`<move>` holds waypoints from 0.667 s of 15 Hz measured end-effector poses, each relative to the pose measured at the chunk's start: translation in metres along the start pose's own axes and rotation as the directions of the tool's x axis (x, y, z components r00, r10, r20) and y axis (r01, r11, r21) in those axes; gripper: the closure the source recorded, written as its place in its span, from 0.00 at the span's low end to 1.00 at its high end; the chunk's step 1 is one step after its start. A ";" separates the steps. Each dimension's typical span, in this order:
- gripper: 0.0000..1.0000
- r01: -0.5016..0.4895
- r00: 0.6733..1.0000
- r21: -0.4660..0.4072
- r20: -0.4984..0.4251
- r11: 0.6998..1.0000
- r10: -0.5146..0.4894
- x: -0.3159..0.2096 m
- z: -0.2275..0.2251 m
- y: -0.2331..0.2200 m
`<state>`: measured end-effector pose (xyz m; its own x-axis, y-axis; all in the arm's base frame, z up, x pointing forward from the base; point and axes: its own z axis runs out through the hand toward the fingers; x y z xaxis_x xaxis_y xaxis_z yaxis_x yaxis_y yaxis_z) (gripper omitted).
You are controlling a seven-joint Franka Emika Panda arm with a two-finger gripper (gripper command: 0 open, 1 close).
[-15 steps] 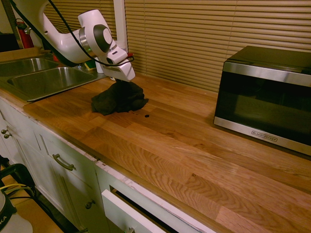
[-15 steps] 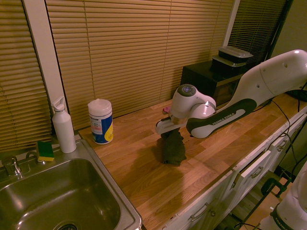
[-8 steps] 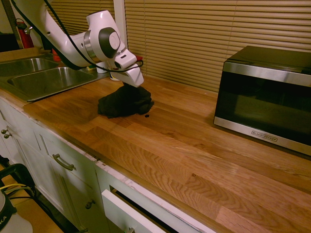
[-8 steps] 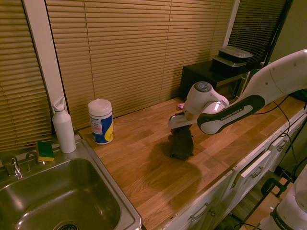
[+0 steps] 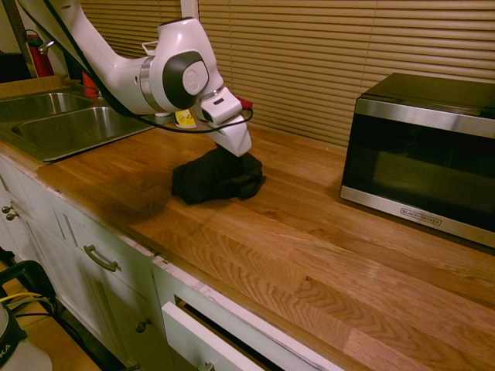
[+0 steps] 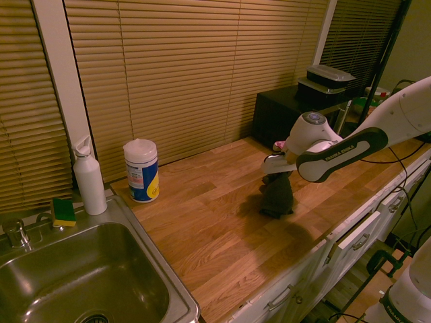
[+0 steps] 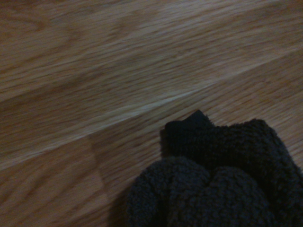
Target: Clear the spill
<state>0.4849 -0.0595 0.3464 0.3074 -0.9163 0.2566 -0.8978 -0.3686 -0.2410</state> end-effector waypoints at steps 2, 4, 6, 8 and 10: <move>1.00 -0.019 1.000 -0.001 0.006 1.000 0.019 0.016 0.002 0.009; 1.00 -0.018 1.000 0.000 0.010 1.000 0.018 0.020 0.002 0.011; 1.00 0.003 1.000 0.005 0.014 1.000 -0.003 0.011 0.000 0.006; 1.00 0.040 0.999 0.015 0.021 0.999 -0.041 -0.006 -0.003 -0.004; 1.00 0.084 0.996 0.027 0.028 0.996 -0.085 -0.031 -0.006 -0.016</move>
<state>0.4876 -0.0249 0.3480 0.3912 -0.8858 0.2496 -0.8600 -0.4484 -0.2436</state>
